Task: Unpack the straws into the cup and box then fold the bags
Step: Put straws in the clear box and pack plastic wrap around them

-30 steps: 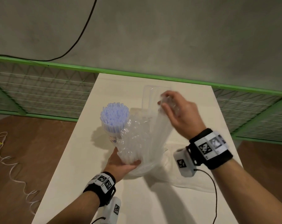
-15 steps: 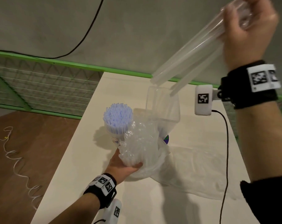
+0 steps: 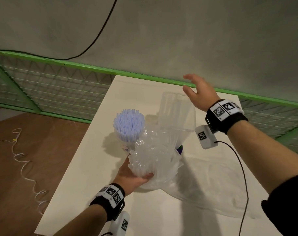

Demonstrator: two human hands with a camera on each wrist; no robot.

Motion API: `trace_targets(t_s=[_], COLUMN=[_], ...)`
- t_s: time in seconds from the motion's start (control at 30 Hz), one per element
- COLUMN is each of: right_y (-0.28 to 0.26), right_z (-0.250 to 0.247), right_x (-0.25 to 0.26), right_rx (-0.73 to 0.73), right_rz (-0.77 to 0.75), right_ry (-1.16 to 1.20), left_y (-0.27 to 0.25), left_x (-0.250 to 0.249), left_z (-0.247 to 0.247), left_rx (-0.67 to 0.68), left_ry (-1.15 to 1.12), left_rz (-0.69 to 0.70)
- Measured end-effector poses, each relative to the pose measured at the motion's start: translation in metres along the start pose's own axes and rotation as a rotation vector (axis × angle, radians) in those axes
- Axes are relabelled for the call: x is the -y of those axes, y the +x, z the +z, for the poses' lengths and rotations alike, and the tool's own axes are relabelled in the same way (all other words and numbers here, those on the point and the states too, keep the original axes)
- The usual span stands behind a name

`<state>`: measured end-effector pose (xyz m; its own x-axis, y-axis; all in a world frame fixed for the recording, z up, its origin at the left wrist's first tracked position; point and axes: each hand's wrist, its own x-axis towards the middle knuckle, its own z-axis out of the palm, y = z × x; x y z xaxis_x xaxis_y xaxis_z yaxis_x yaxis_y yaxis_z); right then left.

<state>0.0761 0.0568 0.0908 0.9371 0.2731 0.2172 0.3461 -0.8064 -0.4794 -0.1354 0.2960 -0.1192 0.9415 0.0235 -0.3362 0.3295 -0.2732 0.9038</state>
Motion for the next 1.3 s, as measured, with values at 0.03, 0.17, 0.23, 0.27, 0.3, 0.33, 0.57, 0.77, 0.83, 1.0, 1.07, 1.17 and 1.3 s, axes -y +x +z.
trace_targets(t_s=[0.03,0.17,0.23,0.27,0.3,0.33,0.57,0.77,0.83,1.0,1.07,1.17,1.3], right_y=[-0.007,-0.056,-0.084,-0.097,-0.109,-0.118,-0.139,-0.142,-0.142,-0.145,-0.146,-0.147,-0.150], right_z=[-0.002,-0.009,-0.007,-0.004,0.001,0.007,0.042,0.055,0.058,0.068,0.072,0.076,0.080], right_x=[0.002,0.021,0.027,0.028,0.027,0.027,0.029,0.030,0.031,0.035,0.036,0.037,0.038], right_rx=[-0.030,0.077,0.214,0.271,0.311,0.335,0.305,0.156,0.126,0.043,0.020,-0.017,-0.027], right_rz=[-0.042,-0.193,-0.206,-0.198,-0.192,-0.188,-0.171,-0.157,-0.123,-0.115,-0.123,-0.106,-0.038], right_ry=[0.040,0.101,0.059,0.029,0.002,-0.017,0.118,0.298,0.318,0.318,0.317,0.314,0.320], left_y=[0.000,0.000,-0.003,-0.004,-0.007,-0.008,-0.009,-0.007,-0.006,-0.005,-0.004,-0.003,-0.001], left_x=[0.000,0.000,-0.001,-0.001,-0.002,-0.003,-0.004,-0.003,-0.001,-0.001,0.001,0.002,0.004], left_z=[-0.001,-0.002,-0.002,-0.002,-0.003,-0.003,-0.007,-0.006,-0.006,-0.006,-0.006,-0.006,-0.006], left_rx=[0.003,0.010,0.025,0.033,0.040,0.046,0.075,0.080,0.075,0.044,0.043,0.039,0.026], left_ry=[0.007,0.019,-0.027,-0.072,-0.113,-0.141,-0.094,-0.059,-0.027,-0.009,-0.008,-0.011,0.028], left_rz=[0.003,0.020,0.018,0.014,0.011,0.009,0.030,0.051,0.055,0.054,0.050,0.050,0.067])
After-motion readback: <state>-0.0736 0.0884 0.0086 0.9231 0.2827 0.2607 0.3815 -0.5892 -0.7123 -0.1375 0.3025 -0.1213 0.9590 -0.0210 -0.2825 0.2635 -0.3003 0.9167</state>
